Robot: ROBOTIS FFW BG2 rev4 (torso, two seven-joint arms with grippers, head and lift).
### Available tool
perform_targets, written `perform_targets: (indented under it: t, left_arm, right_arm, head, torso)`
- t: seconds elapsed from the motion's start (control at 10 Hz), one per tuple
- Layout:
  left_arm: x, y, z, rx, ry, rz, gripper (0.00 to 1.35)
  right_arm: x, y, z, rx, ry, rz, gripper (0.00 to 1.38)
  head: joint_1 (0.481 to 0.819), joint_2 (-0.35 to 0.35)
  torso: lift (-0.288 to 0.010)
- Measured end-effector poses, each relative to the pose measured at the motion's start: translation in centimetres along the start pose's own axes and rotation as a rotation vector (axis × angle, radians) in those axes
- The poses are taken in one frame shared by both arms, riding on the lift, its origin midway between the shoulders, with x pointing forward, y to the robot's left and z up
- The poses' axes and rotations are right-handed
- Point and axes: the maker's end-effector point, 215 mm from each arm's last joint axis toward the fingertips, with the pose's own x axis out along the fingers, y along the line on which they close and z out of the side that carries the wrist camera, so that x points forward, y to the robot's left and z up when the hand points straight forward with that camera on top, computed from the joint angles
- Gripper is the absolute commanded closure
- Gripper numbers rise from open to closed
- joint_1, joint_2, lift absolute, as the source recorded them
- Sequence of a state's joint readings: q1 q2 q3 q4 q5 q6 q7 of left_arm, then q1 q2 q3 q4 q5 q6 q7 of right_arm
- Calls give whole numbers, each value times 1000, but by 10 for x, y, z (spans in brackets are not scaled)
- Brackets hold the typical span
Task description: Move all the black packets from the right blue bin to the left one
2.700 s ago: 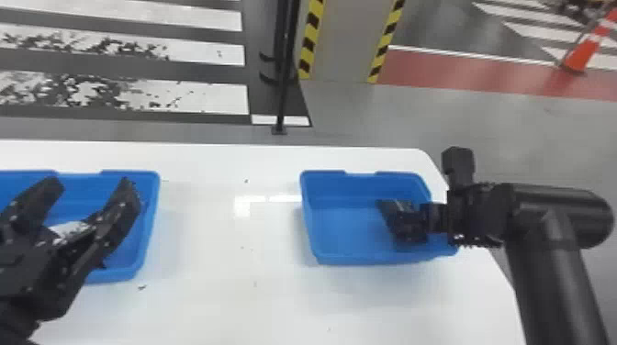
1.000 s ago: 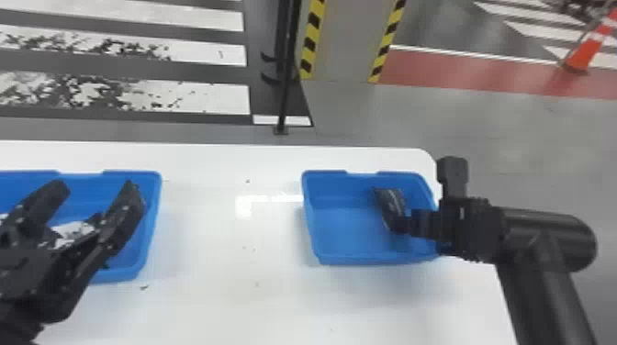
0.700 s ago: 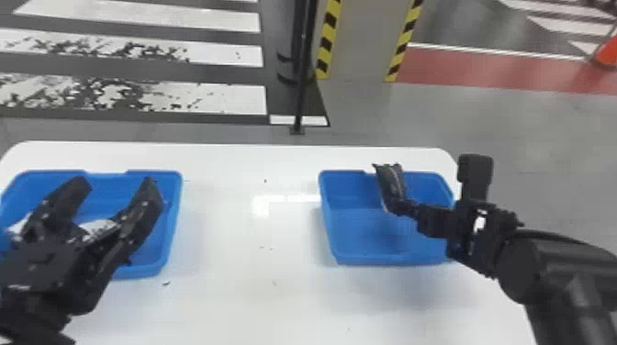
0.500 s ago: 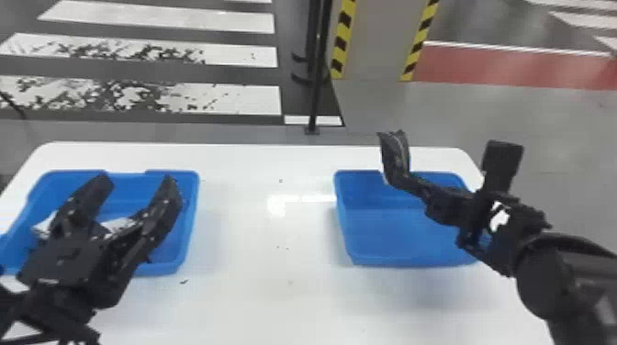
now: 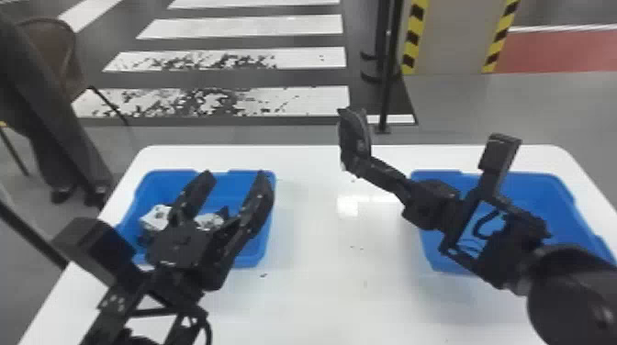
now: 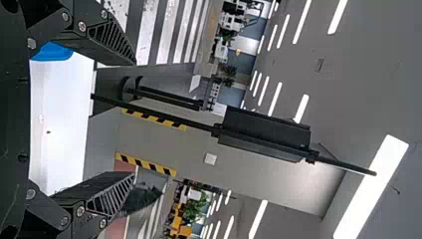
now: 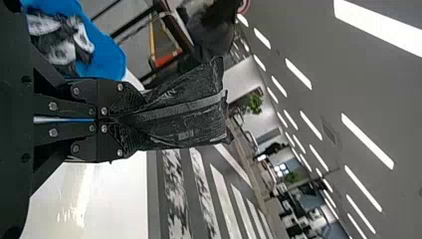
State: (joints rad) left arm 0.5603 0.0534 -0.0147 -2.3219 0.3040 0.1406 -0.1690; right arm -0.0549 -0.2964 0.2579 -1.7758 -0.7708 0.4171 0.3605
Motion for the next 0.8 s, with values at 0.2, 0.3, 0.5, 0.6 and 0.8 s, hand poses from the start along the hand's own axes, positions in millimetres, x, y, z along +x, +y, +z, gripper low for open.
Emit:
perform_targets:
  t: [0.2, 0.3, 0.5, 0.6, 0.8]
  left_arm:
    - [4, -5, -4, -15, 2, -17, 262]
    - [5, -7, -6, -23, -1, -20, 263]
    - [6, -7, -9, -34, 1, -23, 266]
    - [6, -8, -11, -36, 3, -27, 266]
    - [7, -11, -12, -38, 5, -36, 268]
  right_arm:
    - [22, 51, -33, 50, 54, 113, 1148]
    - [27, 64, -44, 73, 73, 141, 1148]
    - [35, 90, -60, 96, 105, 194, 1148]
    - [39, 101, -65, 105, 115, 217, 1148]
    - [43, 119, -72, 115, 122, 255, 1148]
  head:
    - [695, 210]
    - [695, 231]
    - [695, 262]
    - [695, 276]
    - [695, 293]
  torso:
    - [-140]
    - [-140]
    - [-140]
    - [-140]
    - [-140]
